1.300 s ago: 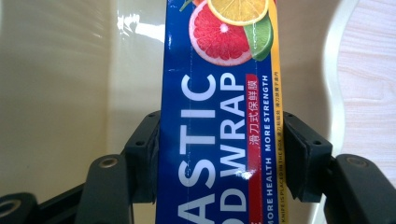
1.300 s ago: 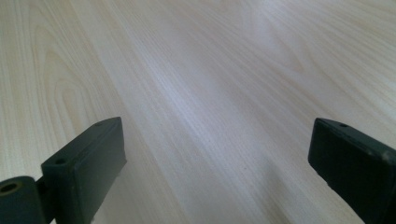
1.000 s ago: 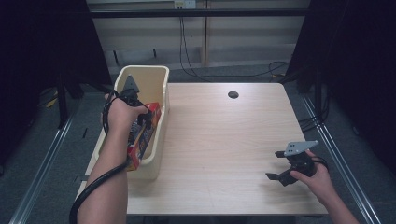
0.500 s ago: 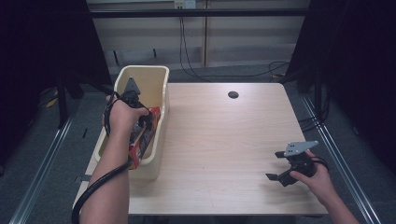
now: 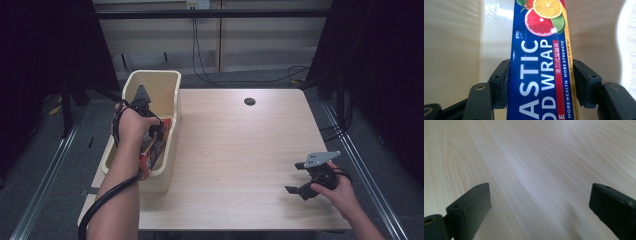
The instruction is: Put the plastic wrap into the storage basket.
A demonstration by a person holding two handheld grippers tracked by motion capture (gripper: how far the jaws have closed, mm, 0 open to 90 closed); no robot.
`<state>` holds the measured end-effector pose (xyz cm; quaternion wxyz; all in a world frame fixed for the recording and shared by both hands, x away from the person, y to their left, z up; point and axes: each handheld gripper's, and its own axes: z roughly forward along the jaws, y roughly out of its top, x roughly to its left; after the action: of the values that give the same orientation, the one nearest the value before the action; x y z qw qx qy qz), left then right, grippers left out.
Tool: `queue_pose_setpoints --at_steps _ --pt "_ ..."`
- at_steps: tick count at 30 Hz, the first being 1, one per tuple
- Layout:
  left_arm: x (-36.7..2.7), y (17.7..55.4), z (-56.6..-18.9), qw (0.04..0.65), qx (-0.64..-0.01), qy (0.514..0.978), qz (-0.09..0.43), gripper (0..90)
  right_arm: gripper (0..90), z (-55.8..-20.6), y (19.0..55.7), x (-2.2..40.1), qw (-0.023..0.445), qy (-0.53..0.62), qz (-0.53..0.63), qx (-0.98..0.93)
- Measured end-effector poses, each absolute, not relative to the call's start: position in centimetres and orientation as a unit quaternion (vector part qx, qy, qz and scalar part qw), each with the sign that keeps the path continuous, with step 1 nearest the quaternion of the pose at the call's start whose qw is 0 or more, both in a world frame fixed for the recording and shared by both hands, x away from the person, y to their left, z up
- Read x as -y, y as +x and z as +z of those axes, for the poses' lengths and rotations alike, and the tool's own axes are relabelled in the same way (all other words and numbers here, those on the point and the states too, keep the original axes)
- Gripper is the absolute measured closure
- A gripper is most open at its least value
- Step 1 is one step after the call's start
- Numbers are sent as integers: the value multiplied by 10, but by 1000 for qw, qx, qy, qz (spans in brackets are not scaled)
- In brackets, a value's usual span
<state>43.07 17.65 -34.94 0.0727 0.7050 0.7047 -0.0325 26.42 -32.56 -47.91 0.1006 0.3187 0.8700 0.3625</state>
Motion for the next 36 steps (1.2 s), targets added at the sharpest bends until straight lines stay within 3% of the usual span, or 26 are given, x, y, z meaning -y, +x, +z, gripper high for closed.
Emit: queue_pose_setpoints --at_steps 7,20,36 --pt "-173 430 -334 92 -703 705 -14 370 39 -479 264 325 98 319 362 -870" --pt "-165 426 -304 148 -683 715 -4 244 39 -477 263 327 103 321 366 -868" --pt "-133 425 -288 180 -644 743 -11 199 39 -477 263 326 101 319 366 -869"
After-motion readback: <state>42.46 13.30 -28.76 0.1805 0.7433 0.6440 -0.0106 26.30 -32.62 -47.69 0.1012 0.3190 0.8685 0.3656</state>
